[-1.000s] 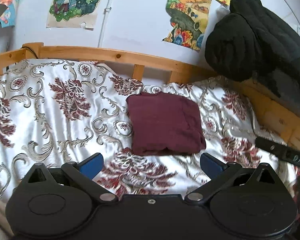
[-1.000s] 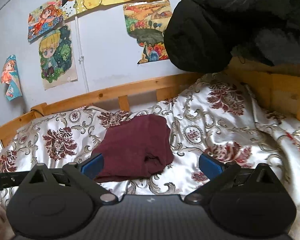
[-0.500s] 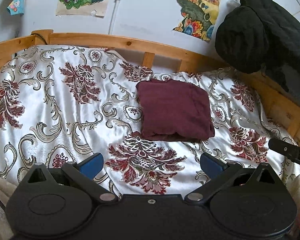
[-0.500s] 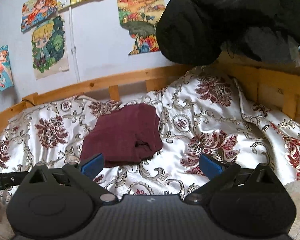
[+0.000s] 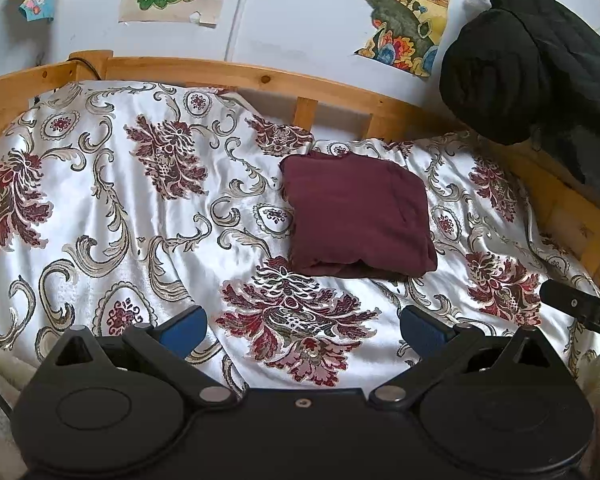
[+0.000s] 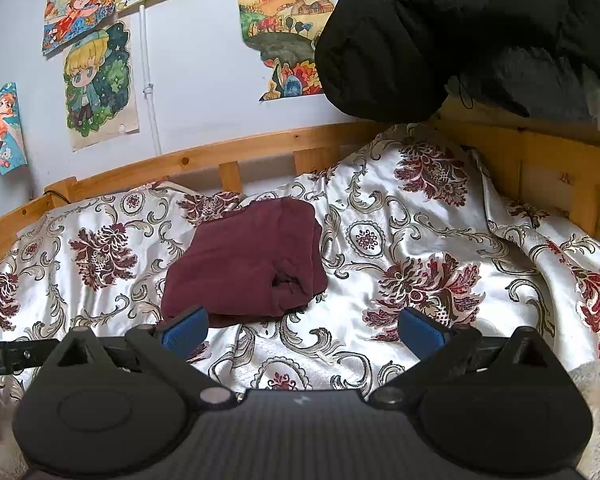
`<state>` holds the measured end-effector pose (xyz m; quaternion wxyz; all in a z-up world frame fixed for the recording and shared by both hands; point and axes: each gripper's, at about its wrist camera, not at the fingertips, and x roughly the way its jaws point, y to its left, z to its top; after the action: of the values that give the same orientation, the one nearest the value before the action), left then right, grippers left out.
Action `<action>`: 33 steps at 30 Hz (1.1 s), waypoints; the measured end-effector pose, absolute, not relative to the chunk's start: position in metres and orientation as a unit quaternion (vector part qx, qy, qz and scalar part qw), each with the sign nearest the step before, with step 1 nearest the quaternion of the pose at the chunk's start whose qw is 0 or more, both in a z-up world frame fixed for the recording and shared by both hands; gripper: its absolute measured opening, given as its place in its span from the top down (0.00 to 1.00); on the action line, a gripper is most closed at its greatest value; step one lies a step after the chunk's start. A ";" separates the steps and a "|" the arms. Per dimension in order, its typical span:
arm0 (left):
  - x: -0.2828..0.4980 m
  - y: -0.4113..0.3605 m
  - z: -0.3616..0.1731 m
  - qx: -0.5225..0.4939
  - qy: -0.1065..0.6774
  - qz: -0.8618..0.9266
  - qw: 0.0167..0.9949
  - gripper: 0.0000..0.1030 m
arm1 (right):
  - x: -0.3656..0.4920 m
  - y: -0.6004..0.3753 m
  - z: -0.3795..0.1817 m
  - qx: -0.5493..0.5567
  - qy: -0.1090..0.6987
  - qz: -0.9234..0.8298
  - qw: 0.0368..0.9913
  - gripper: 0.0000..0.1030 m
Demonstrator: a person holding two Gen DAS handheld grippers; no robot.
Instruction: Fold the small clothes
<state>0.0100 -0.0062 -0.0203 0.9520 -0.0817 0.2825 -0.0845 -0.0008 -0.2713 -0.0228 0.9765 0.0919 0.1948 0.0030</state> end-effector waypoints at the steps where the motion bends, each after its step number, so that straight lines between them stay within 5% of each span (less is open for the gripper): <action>1: 0.010 -0.006 -0.020 -0.082 0.283 -0.084 0.952 0.01 | -0.001 -0.271 -0.023 0.092 0.195 0.003 0.977 0.00; 33: 0.011 -0.005 -0.026 -0.084 0.292 -0.083 0.949 0.01 | -0.001 -0.272 -0.024 0.095 0.197 0.002 0.976 0.00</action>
<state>0.0107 -0.0046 -0.0256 0.9492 -0.0835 0.2918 -0.0830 -0.0011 -0.2718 -0.0238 0.9758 0.0949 0.1970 0.0020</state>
